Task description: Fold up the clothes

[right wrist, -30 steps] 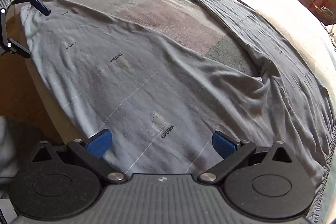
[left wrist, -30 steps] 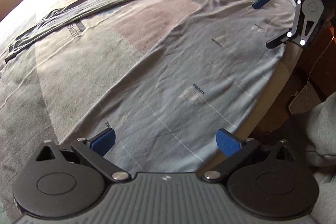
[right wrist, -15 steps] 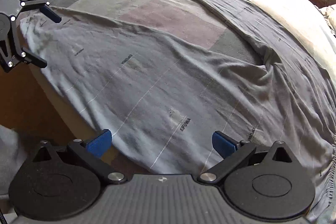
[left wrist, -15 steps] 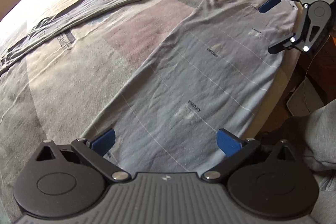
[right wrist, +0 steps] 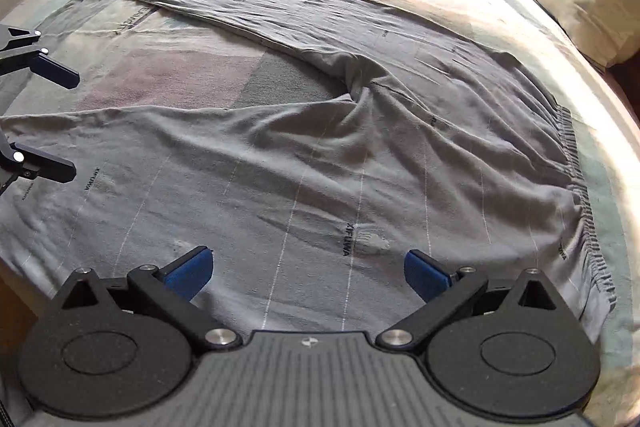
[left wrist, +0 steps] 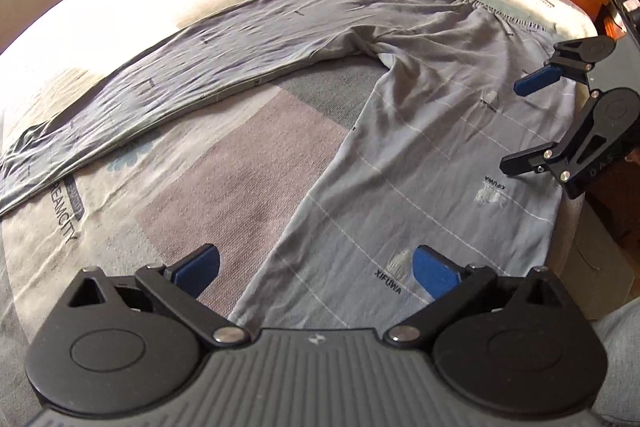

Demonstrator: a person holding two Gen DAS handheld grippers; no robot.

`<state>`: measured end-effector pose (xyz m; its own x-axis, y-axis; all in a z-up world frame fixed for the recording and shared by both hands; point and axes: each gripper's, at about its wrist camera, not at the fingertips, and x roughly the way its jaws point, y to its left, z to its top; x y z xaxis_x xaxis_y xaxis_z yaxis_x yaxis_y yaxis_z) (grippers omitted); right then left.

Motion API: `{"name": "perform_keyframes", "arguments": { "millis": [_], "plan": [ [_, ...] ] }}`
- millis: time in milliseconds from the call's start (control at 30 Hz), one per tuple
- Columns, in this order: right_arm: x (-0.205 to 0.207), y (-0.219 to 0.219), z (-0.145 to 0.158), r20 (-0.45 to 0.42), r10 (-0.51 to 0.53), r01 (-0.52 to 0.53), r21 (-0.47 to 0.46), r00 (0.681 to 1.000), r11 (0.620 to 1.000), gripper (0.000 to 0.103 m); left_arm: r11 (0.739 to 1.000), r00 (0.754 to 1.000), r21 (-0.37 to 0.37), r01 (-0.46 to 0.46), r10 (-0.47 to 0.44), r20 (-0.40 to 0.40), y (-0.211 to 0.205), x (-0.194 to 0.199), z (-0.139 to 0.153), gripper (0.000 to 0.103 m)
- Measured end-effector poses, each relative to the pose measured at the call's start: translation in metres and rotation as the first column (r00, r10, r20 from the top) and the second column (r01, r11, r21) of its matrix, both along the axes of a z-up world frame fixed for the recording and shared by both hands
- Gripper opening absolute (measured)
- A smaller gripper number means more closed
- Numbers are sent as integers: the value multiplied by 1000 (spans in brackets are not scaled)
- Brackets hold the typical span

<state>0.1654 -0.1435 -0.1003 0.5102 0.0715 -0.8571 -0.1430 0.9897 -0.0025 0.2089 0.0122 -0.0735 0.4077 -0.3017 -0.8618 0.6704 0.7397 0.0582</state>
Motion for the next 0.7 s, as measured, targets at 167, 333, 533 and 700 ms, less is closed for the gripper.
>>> {"name": "perform_keyframes", "arguments": {
  "millis": [167,333,533,700],
  "plan": [
    [-12,-17,-1,-20,-68,69,66,998,995,103,998,999,-50,47,-47,10,-43,29,12,102],
    [-23,-31,2,21,-49,49,-5,999,999,103,983,991,-129,131,-132,-4,-105,55,13,102],
    [-30,-66,-3,29,-154,154,-23,988,988,103,931,938,-239,277,-315,-144,-170,63,-6,102],
    [-40,-86,-8,5,-210,210,-21,978,978,103,948,934,-178,264,-297,-200,-166,57,-33,102]
  ]
}}
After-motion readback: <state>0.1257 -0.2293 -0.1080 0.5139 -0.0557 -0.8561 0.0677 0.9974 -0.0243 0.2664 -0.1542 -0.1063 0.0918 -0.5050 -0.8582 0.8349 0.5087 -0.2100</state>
